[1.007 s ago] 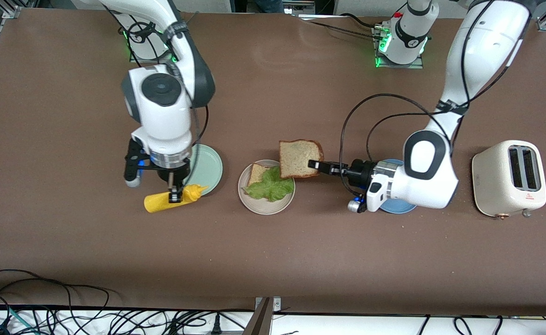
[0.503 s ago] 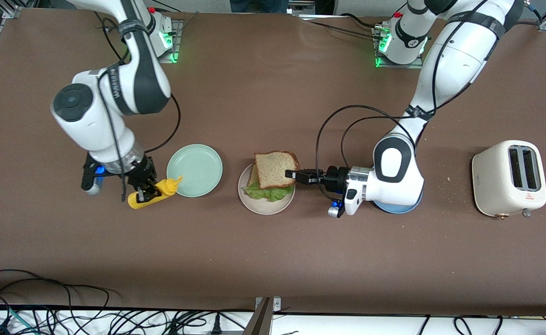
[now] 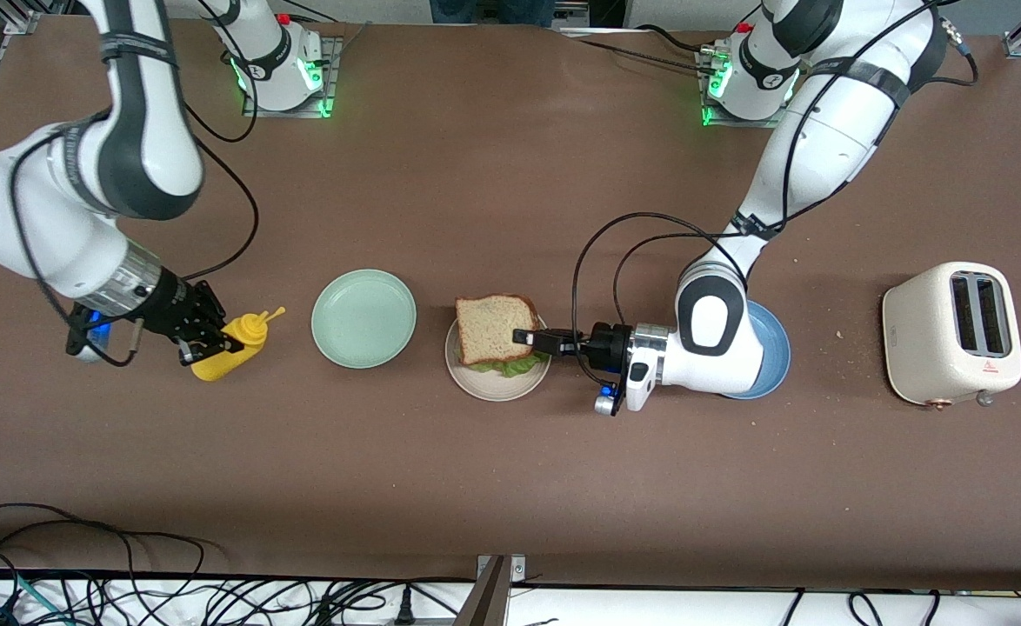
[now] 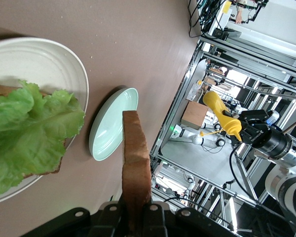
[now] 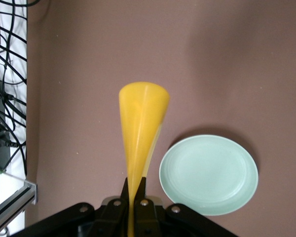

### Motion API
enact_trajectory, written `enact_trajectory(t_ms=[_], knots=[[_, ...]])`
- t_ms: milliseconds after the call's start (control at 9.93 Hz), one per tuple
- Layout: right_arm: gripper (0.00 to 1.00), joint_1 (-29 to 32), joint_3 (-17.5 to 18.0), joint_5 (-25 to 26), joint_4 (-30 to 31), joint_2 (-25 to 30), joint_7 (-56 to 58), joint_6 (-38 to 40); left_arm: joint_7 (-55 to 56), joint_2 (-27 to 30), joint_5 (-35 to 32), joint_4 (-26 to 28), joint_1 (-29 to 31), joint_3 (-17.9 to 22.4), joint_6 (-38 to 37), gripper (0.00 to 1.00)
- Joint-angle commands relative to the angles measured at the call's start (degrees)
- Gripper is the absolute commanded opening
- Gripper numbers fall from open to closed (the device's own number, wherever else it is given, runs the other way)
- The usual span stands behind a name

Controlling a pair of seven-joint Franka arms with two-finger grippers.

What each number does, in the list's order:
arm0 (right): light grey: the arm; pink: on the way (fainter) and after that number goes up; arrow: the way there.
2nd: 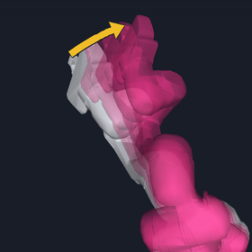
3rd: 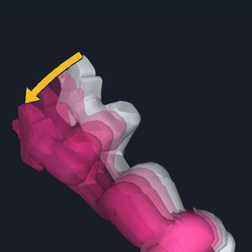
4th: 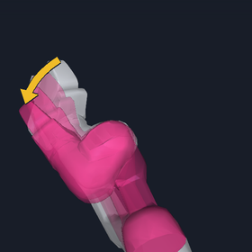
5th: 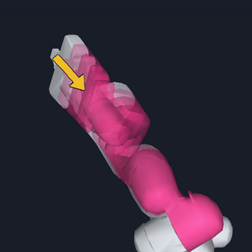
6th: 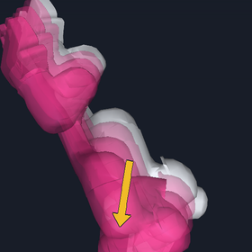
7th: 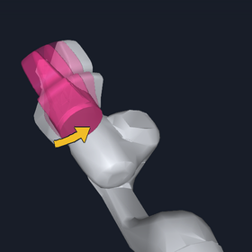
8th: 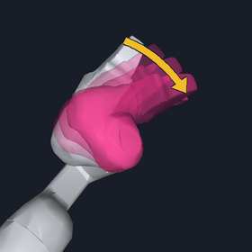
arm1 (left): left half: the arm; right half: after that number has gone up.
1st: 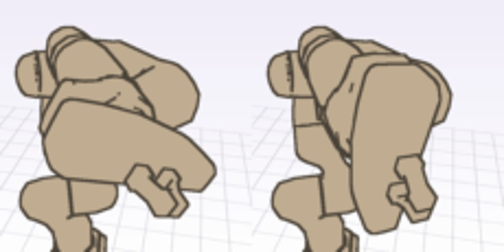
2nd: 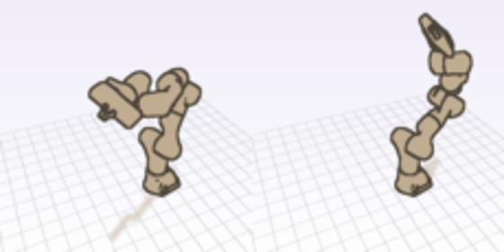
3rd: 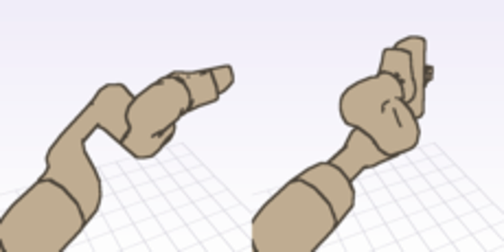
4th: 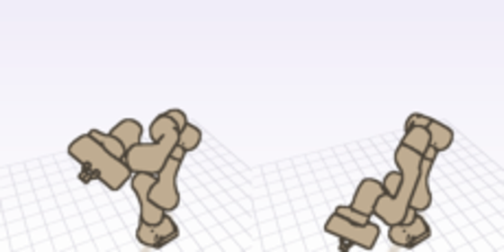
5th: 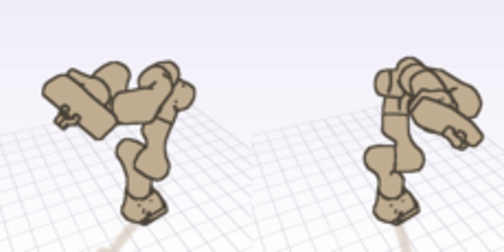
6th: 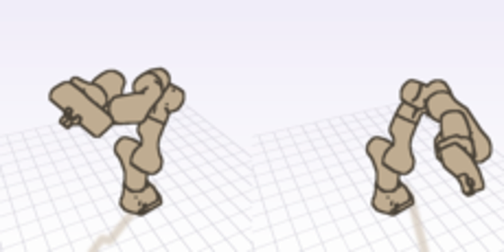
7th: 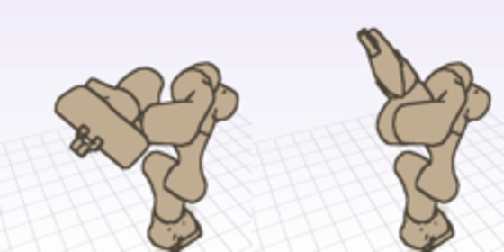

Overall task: Make sandwich on beige plate with both arms
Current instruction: 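Lower the bread onto the lettuce while the right gripper sets down mustard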

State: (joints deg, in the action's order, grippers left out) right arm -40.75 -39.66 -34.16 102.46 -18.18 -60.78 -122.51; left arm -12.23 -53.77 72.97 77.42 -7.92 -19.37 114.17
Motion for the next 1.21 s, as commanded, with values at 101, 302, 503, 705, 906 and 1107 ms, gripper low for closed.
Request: enact_trajectory(t_ms=[101,302,503,705,906,1107], knots=[[0.0,-0.38,-7.78,-16.06,5.63,3.59,9.68,7.52,-8.91,-1.25,1.47,-1.22,-1.57,0.92,-0.18,0.0],[0.0,4.33,-9.74,-23.81,8.7,3.16,19.68,14.29,-14.13,-1.7,1.47,-0.43,-1.22,1.09,-0.26,0.0],[0.0,9.96,-9.74,-26.29,9.86,1.41,26.74,21.4,-14.75,-1.78,1.39,-0.34,-1.66,1.7,-0.18,0.0],[0.0,15.94,-9.56,-31.29,9.86,-2.54,34.37,31.67,-16.16,-1.78,1.39,-0.34,-1.75,1.8,-0.18,0.21],[0.0,19.55,-9.48,-35.26,9.86,-7.46,40.79,39.33,-16.25,-1.69,1.47,-0.43,-1.66,1.8,-0.18,1.0],[0.0,21.76,-9.39,-38.34,9.69,-11.94,42.93,44.79,-16.16,-1.78,1.39,-0.43,-1.66,1.8,-0.18,1.0]])
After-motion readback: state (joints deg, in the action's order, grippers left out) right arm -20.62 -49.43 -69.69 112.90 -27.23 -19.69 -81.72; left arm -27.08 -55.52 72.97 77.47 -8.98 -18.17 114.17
